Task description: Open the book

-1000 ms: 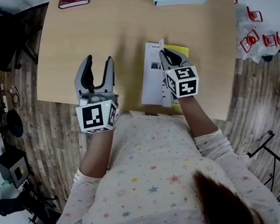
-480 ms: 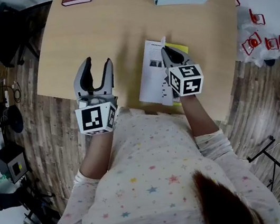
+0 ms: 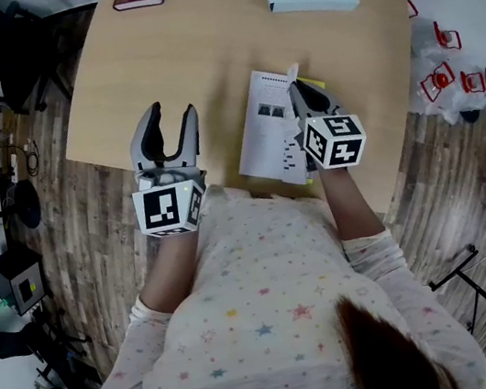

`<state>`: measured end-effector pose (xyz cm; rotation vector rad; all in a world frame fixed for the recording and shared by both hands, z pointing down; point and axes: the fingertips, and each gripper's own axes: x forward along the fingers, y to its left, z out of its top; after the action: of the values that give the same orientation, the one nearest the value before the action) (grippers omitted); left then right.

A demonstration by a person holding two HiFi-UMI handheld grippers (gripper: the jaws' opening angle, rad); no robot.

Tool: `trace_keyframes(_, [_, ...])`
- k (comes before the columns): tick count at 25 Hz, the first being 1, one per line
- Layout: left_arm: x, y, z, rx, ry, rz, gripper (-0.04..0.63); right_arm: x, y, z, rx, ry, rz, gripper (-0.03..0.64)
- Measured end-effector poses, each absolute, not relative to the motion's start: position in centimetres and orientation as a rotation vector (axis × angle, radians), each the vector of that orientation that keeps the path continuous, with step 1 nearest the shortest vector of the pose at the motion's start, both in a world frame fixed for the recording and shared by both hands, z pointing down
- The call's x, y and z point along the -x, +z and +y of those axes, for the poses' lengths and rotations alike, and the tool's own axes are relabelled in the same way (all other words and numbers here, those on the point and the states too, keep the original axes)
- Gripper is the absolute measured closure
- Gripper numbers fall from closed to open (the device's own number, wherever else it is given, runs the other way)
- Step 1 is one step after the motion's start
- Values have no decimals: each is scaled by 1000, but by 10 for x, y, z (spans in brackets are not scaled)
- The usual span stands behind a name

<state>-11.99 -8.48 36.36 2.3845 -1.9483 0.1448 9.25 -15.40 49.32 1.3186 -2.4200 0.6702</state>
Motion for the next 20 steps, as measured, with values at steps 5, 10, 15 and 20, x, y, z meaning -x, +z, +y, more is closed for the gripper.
trace_keyframes(5, [112,362,-82,-2395,136,-1942,379,-102,486,-151,-1340,675,-2436,594])
trace_keyframes(10, [105,361,-82,-2405,125,-1925,379,-113,477,-147,-1367,680,-2453,592])
trace_keyframes(15, [99,360,-81,-2417,116,-1913,379,-127,470,-144,-1400,690,-2458,592])
trace_keyframes(20, [95,359,-81,-2434,121,-1902,379,-142,465,-142,-1435,704,-2458,592])
